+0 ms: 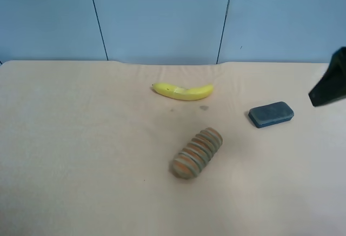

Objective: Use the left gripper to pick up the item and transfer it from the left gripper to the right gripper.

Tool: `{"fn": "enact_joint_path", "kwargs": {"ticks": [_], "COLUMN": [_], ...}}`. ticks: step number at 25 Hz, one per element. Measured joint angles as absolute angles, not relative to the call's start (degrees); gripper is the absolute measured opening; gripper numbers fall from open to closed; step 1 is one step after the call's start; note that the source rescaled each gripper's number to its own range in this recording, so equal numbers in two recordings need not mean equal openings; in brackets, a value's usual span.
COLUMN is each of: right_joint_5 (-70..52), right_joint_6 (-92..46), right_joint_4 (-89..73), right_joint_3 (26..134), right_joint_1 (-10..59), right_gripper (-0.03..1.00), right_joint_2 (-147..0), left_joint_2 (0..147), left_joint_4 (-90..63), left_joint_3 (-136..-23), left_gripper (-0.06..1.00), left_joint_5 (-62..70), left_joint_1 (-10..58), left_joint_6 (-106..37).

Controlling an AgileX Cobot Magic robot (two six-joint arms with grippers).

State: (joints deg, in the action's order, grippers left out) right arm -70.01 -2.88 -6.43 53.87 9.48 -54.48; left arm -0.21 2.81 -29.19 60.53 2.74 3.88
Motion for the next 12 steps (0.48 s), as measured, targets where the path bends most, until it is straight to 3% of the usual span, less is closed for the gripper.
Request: {"fn": "enact_joint_path", "kwargs": {"ticks": [12], "right_joint_5": [-70.3], "right_joint_6": [-2.7], "right_joint_4": [-1.3], "right_joint_3": [39.8], "right_joint_1": [9.5], "right_gripper": [1.00], "right_joint_2": [-22.5], "left_joint_2": [-0.2], "left_joint_4": [2.8], "left_joint_3": [-29.2], "left_gripper": [1.00], "left_joint_5": [60.5], "left_joint_1": [2.7], "left_joint_6": [3.9]}}
